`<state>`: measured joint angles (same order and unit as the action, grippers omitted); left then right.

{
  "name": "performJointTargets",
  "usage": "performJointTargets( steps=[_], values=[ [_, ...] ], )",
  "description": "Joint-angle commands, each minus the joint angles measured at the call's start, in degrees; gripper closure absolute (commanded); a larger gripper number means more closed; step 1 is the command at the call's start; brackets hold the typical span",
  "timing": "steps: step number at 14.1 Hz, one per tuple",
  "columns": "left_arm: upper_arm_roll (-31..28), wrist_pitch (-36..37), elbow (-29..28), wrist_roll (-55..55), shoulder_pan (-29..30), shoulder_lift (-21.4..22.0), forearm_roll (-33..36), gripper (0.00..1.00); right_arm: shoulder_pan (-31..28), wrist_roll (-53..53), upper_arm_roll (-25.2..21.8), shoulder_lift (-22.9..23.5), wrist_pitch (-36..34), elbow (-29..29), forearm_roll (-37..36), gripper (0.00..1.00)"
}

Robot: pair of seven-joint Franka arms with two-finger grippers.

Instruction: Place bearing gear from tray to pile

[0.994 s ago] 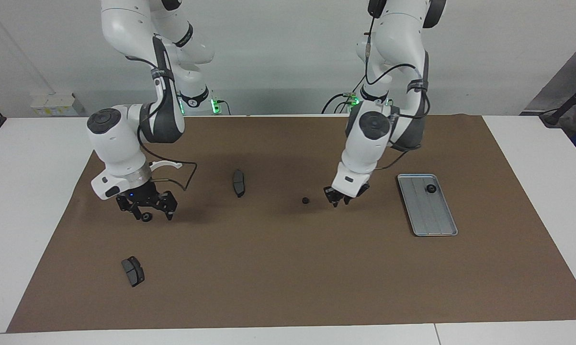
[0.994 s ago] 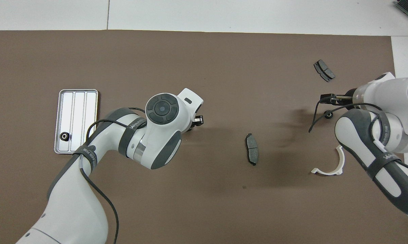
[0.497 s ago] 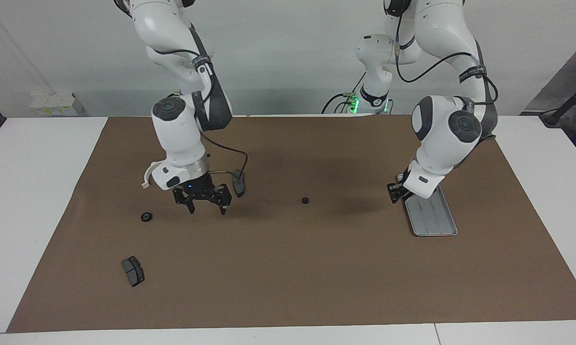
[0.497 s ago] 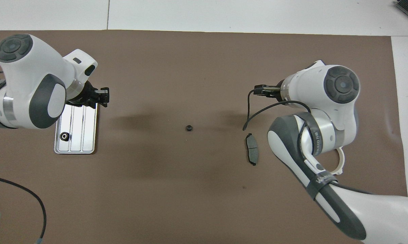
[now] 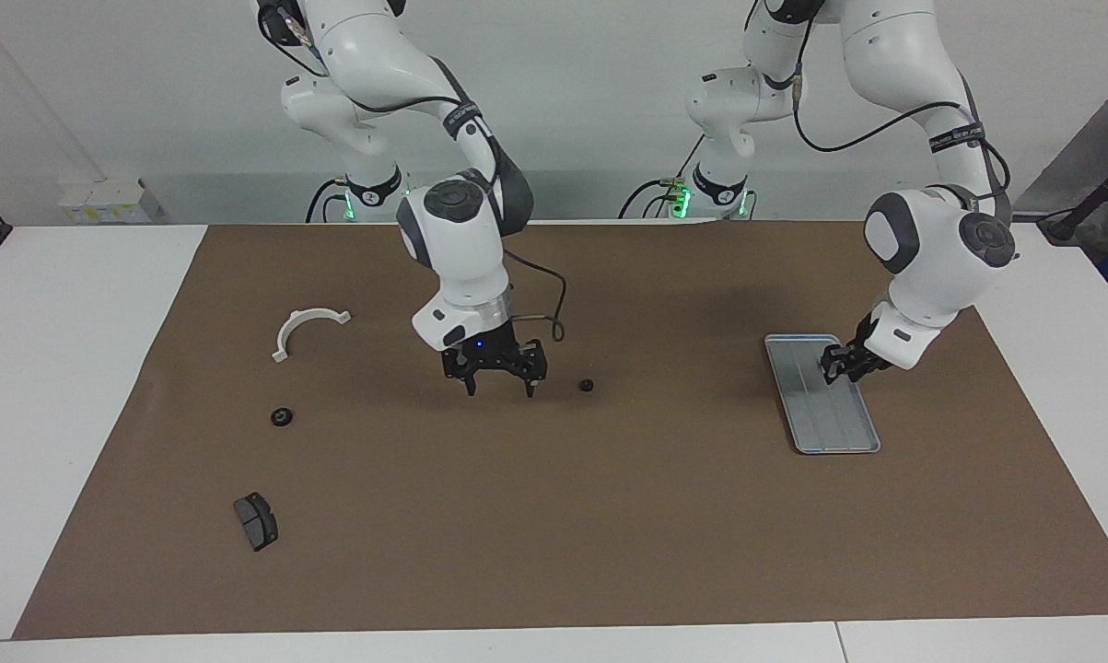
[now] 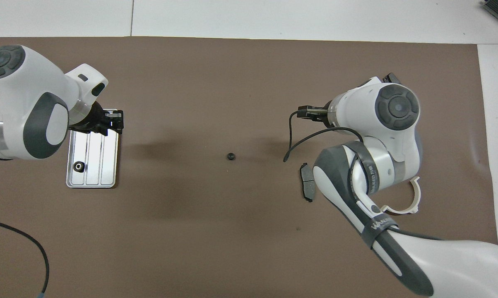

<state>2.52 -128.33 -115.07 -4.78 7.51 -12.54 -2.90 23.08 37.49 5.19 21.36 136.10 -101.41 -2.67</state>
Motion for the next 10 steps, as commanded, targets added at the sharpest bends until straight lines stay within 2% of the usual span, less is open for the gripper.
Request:
performJointTargets(
  steps=[1, 3, 4, 7, 10],
  values=[
    [0.56, -6.32, -7.53, -4.96, 2.85, 4.01, -0.88, 0.53, 3.63, 3.98, -0.27, 5.69, 0.22, 5.24, -3.2, 0.0],
    [0.47, -6.67, -8.93, -5.15, 3.12, 4.45, -0.88, 0.51, 6.36, 9.95, -0.27, 9.73, 0.04, 9.98, -6.63, 0.0],
    [0.47, -7.11, -9.81, -5.15, 3.03, 4.8, -0.88, 0.51, 7.59, 11.98, -0.19, 10.62, -0.05, 10.53, -7.78, 0.0],
    [0.47, -10.7, -12.71, -5.15, 1.98, 5.42, -0.88, 0.49, 10.23, 14.46, -0.19, 13.17, 0.57, 10.97, -10.06, 0.0],
    [0.47, -11.42, -13.25, -5.15, 0.75, 5.51, -0.27, 0.49, 10.76, 14.63, -0.1, 13.18, 2.32, 10.01, -11.04, 0.0]
  ],
)
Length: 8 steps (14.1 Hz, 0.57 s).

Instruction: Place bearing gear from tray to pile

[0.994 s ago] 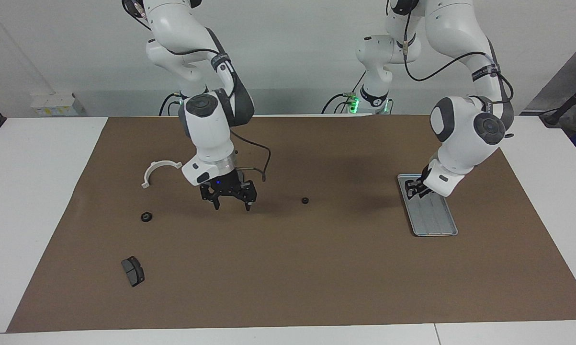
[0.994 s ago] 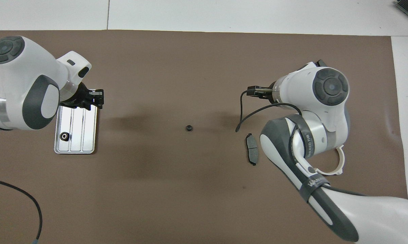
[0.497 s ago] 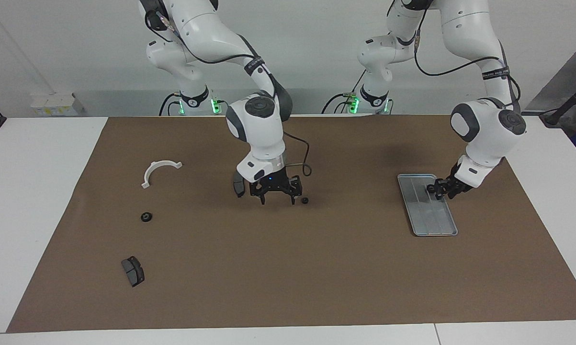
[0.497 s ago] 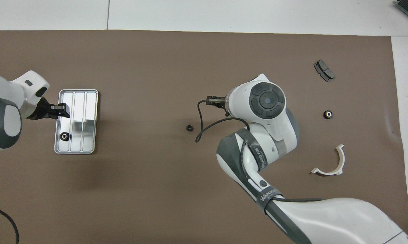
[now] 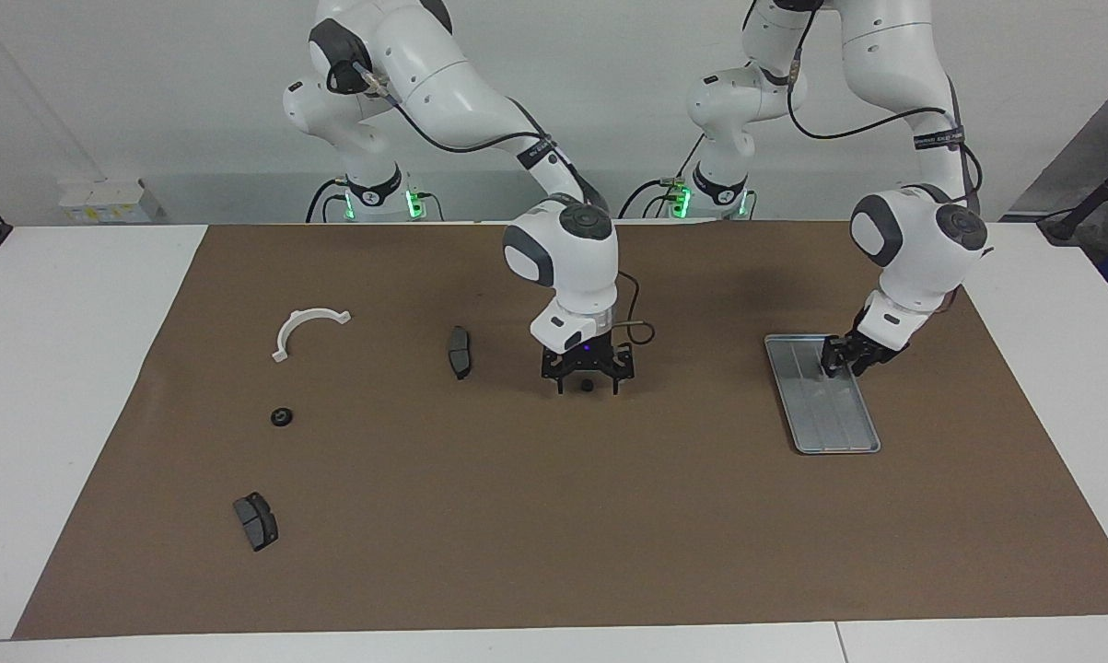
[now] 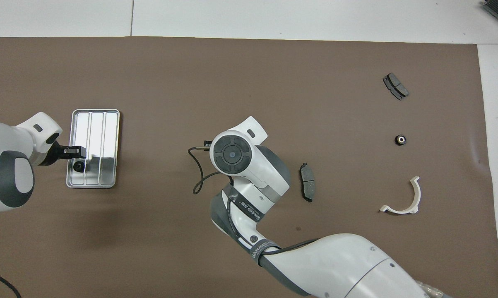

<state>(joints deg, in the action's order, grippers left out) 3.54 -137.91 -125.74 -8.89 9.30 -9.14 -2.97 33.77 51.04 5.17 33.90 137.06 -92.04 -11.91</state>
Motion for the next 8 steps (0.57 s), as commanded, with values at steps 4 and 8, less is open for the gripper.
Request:
performJointTargets(
  steps=[4, 8],
  values=[
    [-0.56, -1.67, -3.46, -2.09, -1.04, 2.46, 1.02, 0.48, 1.12, 1.69, -0.07, 0.65, 1.9, -1.12, -1.8, 0.15],
    [-0.56, -1.49, -3.11, -6.05, -0.16, 2.37, 1.82, 0.48, 1.3, 2.4, -0.07, 0.38, 2.51, -2.53, -1.8, 0.33]
  ],
)
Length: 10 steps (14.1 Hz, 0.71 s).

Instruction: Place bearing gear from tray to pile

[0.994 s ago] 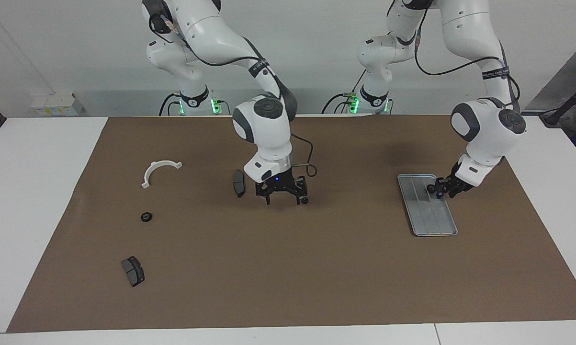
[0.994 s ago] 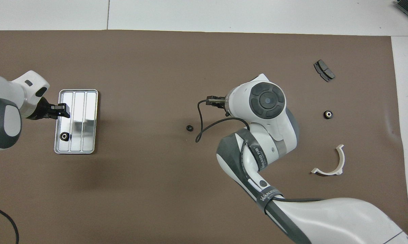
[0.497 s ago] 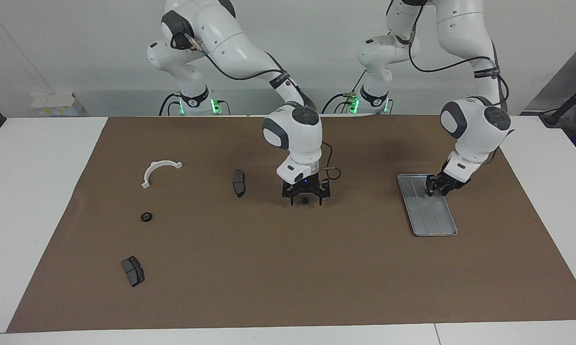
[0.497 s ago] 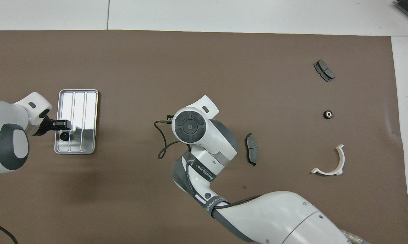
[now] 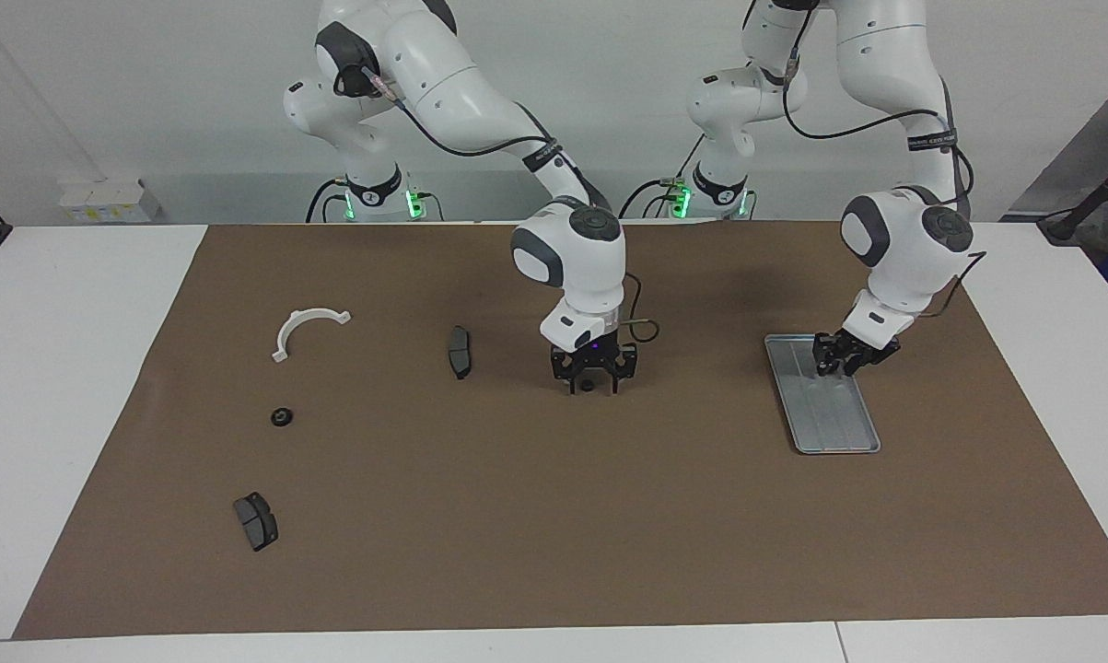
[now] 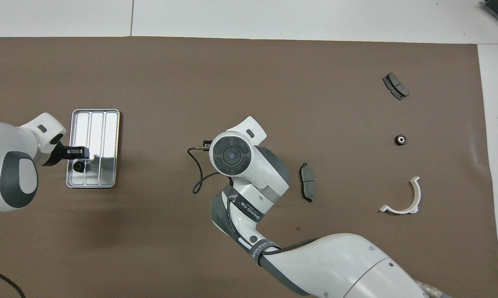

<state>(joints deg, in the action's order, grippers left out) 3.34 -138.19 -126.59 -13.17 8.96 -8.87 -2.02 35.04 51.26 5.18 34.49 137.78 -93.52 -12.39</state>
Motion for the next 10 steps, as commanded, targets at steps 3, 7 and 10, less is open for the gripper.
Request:
performJointTargets(
  steps=[3, 7, 10],
  values=[
    [-0.35, -0.94, -2.61, -2.03, 0.0, 2.19, 0.97, 0.48, 0.03, 2.26, -0.08, -0.3, 1.0, -0.96, -1.33, 0.56],
    [-0.44, -0.85, -3.75, -4.67, 0.18, 2.37, 1.06, 0.48, 1.08, 3.14, -0.17, -0.57, -0.14, -1.05, -1.33, 1.0],
    [-0.44, -0.85, -4.81, -5.29, 0.18, 2.72, 1.06, 0.44, 1.0, 3.84, -0.52, -2.05, -1.38, -0.96, -1.33, 1.0]
  ],
)
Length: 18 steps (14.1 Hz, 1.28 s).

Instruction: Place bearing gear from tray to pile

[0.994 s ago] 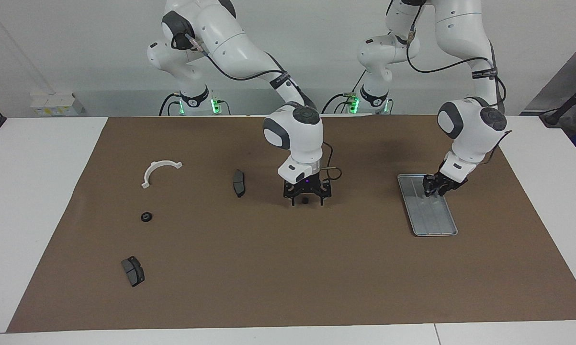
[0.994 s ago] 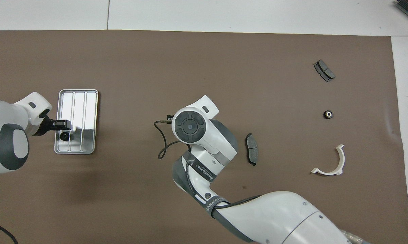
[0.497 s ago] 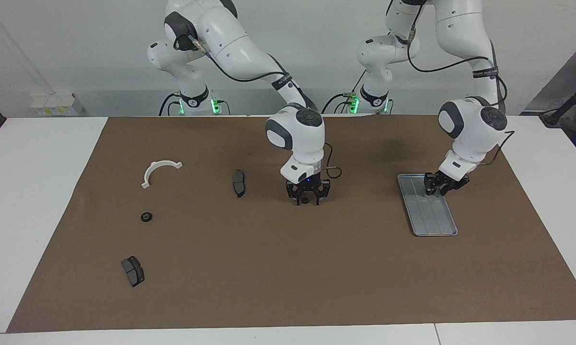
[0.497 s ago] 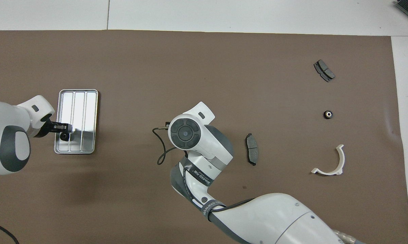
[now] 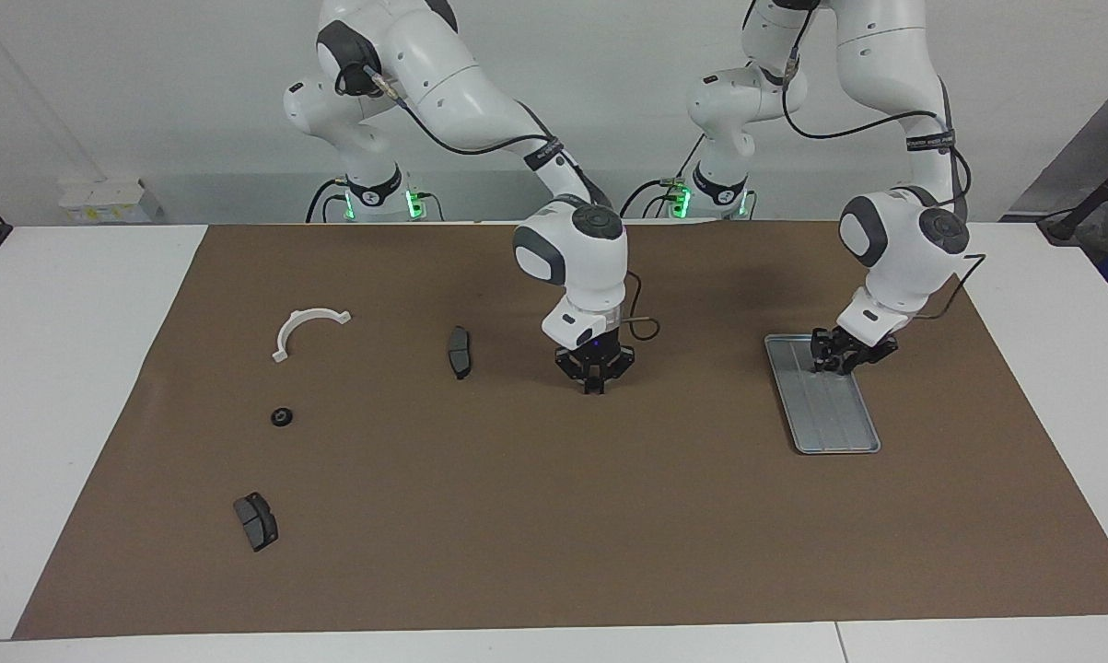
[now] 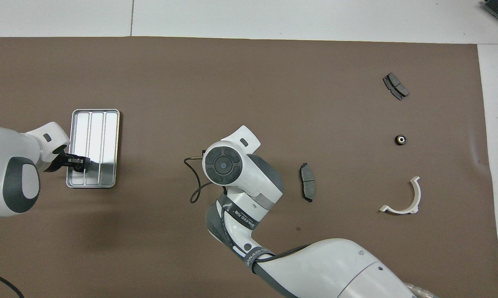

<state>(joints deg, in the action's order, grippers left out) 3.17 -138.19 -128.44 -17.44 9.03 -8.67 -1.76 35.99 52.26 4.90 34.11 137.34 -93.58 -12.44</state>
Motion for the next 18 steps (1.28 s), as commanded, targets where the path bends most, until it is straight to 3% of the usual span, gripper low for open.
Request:
performJointTargets(
  steps=[1, 3, 4, 7, 10, 13, 18],
  values=[
    [-0.27, -0.85, -3.13, -1.01, 0.11, 2.61, 0.8, 0.44, -0.56, 3.46, -0.42, -2.9, -0.93, -1.17, -1.27, 1.0],
    [-0.27, -0.94, -3.75, -1.19, 0.11, 2.78, 0.8, 0.44, -4.5, 2.94, -0.42, -7.45, 0.02, -5.27, -1.36, 1.0],
    [-0.27, -0.94, -3.75, -1.1, 0.11, 2.78, 0.8, 0.49, -6.53, 2.24, -0.42, -10.44, 0.29, -8.52, -1.36, 1.0],
    [-0.27, -0.41, -2.79, -1.1, 0.19, 2.52, 0.8, 0.78, -11.89, -2.67, -0.33, -18.97, 1.61, -18.71, -1.27, 1.0],
    [-0.19, 4.84, 3.26, -0.75, -0.51, 1.47, 0.8, 0.98, -18.83, -8.72, -0.33, -25.31, 5.91, -29.01, -1.27, 1.0],
    [-0.1, 7.5, 7.31, 2.74, -2.69, 0.32, 0.8, 1.0, -23.49, -13.05, -0.33, -27.16, 6.97, -33.59, -1.18, 1.0],
    [-0.1, 9.08, 11.09, 23.46, -15.42, -0.82, 0.97, 1.0, -31.76, -21.48, -0.33, -28.57, 6.28, -37.29, -1.1, 1.0]
  ],
)
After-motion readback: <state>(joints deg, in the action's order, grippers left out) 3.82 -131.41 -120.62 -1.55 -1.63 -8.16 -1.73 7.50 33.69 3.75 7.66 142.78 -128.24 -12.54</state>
